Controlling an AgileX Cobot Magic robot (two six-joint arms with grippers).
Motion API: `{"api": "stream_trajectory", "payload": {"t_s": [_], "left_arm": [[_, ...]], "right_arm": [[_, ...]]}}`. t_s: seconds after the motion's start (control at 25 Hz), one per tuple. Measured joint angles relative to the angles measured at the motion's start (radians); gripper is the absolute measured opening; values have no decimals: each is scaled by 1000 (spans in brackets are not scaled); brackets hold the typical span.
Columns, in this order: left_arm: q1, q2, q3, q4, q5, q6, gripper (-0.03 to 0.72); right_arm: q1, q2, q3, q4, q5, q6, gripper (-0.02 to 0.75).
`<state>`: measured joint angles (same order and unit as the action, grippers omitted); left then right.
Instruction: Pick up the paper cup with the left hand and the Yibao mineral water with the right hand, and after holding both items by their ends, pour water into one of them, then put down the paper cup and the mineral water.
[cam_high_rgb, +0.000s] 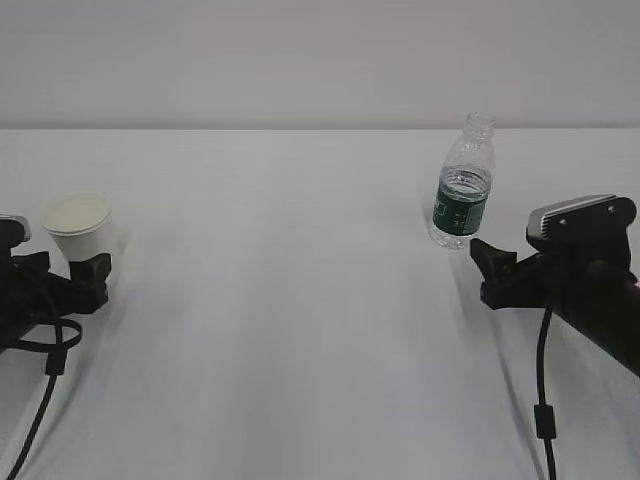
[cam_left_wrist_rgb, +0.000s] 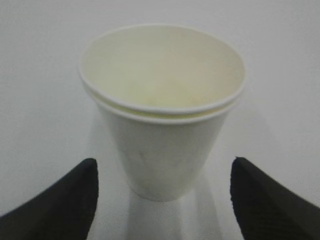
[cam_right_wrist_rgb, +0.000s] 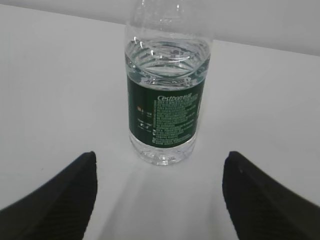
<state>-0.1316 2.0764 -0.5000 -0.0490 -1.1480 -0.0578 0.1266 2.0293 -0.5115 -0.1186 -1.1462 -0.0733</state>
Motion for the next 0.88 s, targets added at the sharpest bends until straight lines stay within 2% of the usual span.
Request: {"api": "stream_trajectory", "payload": {"t_s": [0.52, 0.88], "left_arm": [[14, 2, -4, 4, 0, 0, 593], [14, 46, -63, 36, 0, 0, 593]], "right_arm": [[0, 58, -80, -22, 0, 21, 592], [0, 62, -104, -24, 0, 24, 592]]}}
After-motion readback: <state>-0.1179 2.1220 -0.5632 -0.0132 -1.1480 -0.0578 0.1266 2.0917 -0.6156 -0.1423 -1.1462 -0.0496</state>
